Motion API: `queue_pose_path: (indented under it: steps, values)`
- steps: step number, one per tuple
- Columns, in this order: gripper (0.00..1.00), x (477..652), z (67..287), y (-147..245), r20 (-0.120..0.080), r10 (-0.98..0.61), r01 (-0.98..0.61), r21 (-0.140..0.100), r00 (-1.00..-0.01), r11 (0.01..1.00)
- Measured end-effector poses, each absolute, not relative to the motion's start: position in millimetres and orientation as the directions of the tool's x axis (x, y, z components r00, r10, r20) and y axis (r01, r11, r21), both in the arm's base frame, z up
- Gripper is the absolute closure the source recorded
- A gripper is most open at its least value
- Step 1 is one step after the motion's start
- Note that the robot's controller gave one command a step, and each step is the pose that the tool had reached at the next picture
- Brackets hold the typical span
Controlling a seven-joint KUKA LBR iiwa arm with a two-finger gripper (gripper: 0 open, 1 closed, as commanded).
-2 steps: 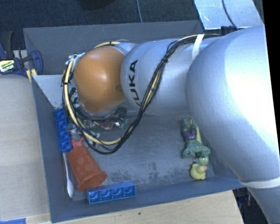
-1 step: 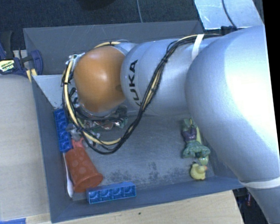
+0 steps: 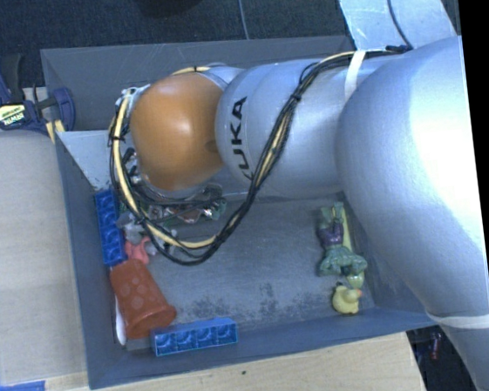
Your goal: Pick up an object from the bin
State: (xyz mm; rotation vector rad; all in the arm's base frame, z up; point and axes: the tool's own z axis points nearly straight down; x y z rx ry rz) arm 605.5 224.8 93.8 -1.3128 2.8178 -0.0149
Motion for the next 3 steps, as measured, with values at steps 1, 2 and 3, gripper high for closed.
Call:
queue_pose_path:
  steps: [1, 2, 3]
  values:
    - [1.00, 606.2, 132.7, 225.3, -0.029, -0.765, -0.764, -0.024, -0.644, 0.644]
    - [1.00, 607.1, 161.1, 225.5, -0.032, -0.763, -0.763, -0.025, -0.645, 0.646]
    - [1.00, 607.6, 192.5, 225.5, -0.035, -0.763, -0.762, -0.026, -0.646, 0.647]
